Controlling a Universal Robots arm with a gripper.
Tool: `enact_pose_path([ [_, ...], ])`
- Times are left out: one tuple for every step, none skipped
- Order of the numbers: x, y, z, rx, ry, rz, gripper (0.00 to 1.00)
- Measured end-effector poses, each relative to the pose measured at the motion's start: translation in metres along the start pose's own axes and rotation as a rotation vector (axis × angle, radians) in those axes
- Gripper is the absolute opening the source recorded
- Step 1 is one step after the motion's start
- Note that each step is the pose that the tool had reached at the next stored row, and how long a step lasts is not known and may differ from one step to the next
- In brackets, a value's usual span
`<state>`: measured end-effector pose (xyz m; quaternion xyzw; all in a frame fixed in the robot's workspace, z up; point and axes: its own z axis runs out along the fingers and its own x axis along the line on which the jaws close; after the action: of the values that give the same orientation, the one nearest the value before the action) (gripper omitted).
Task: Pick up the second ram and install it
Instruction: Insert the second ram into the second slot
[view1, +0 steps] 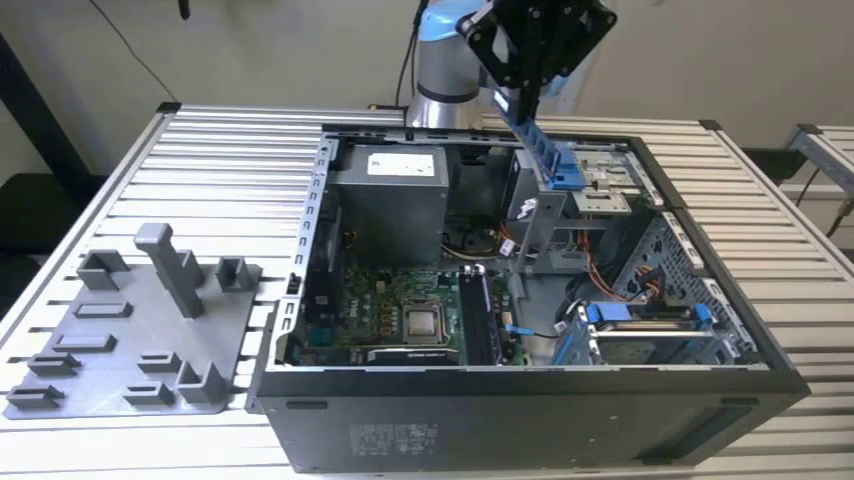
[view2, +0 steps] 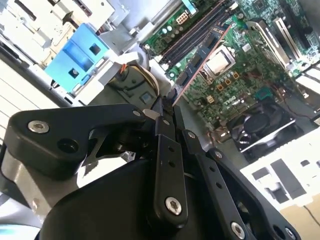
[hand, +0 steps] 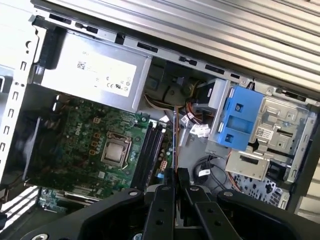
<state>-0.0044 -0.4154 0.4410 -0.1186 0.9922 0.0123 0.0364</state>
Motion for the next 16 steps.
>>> enact_pose_path([
  [0.0, 0.0, 0.0, 0.001, -0.0001, 0.011, 0.14],
  [0.0, 0.0, 0.0, 0.0019, -0.0002, 0.024, 0.14],
  [0.0, 0.0, 0.0001, 0.0028, -0.0004, 0.036, 0.14],
  [0.0, 0.0, 0.0001, 0.0037, -0.0005, 0.048, 0.14],
  [0.0, 0.0, 0.0002, 0.0045, -0.0005, 0.059, 0.14],
  [0.0, 0.0, 0.0003, 0.0054, -0.0004, 0.071, 0.14],
  [0.0, 0.0, 0.0003, 0.0062, -0.0004, 0.083, 0.14],
  [0.0, 0.0, 0.0004, 0.0069, -0.0003, 0.094, 0.14],
  [0.0, 0.0, 0.0005, 0.0075, -0.0001, 0.104, 0.14],
  [0.0, 0.0, 0.0006, 0.0082, 0.0002, 0.113, 0.14],
  [0.0001, 0.0, 0.0007, 0.0088, 0.0009, 0.123, 0.14],
  [0.0001, 0.0, 0.0008, 0.0092, 0.0019, 0.131, 0.14],
  [0.0001, 0.0, 0.0009, 0.0096, 0.0028, 0.139, 0.14],
  [0.0001, 0.0, 0.0009, 0.01, 0.0039, 0.146, 0.14],
  [0.0001, 0.0, 0.001, 0.0103, 0.0049, 0.153, 0.14],
  [0.0001, 0.0, 0.0011, 0.0105, 0.0062, 0.16, 0.14],
])
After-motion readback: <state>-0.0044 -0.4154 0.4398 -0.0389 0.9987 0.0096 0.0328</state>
